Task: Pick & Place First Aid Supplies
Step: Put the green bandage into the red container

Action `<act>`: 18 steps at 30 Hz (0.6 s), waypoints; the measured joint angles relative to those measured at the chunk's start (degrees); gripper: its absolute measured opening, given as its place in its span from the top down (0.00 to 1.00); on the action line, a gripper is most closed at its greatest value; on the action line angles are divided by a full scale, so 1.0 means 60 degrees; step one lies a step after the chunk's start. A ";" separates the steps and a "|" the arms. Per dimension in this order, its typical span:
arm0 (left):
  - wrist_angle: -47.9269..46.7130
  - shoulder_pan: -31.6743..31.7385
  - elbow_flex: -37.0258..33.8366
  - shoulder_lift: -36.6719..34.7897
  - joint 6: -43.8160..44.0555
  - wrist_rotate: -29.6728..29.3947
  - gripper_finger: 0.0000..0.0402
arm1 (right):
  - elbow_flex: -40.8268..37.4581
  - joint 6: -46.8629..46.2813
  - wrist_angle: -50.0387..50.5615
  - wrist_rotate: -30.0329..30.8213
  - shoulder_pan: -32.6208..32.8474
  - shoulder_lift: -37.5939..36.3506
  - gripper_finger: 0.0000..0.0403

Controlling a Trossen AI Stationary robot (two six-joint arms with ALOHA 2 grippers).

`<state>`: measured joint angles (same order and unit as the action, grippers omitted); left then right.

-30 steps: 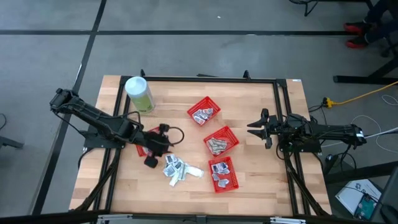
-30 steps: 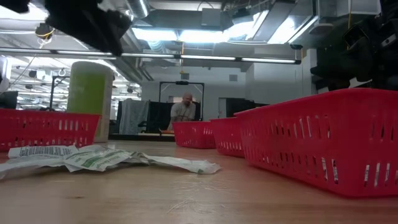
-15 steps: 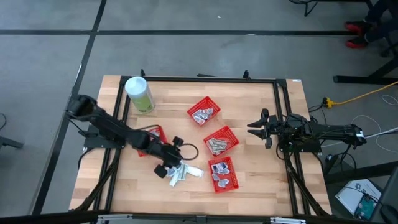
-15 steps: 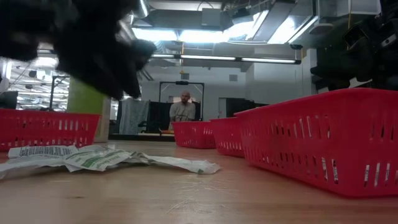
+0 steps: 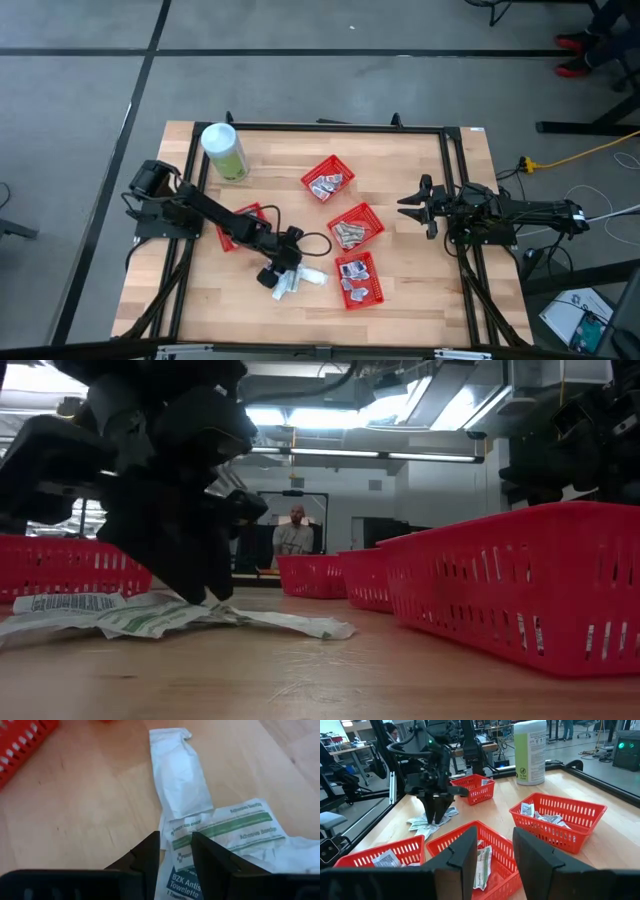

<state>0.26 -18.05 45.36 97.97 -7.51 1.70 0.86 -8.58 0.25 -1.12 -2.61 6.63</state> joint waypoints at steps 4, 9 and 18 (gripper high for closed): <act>-0.0023 0.0197 0.0000 0.0000 0.0481 0.0652 0.73 | 0.0000 0.0000 -0.0004 0.0002 0.0003 0.0001 0.69; 0.0003 0.0365 0.0000 0.0000 0.0876 0.1371 0.74 | 0.0000 0.0000 -0.0002 -0.0001 0.0001 -0.0003 0.69; 0.0003 0.0302 0.0000 -0.0001 0.0967 0.1661 0.75 | 0.0000 0.0000 -0.0004 0.0001 0.0003 -0.0001 0.69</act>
<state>0.28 -16.24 45.36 97.97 -1.71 11.66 0.86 -8.58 0.23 -1.11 -2.59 6.62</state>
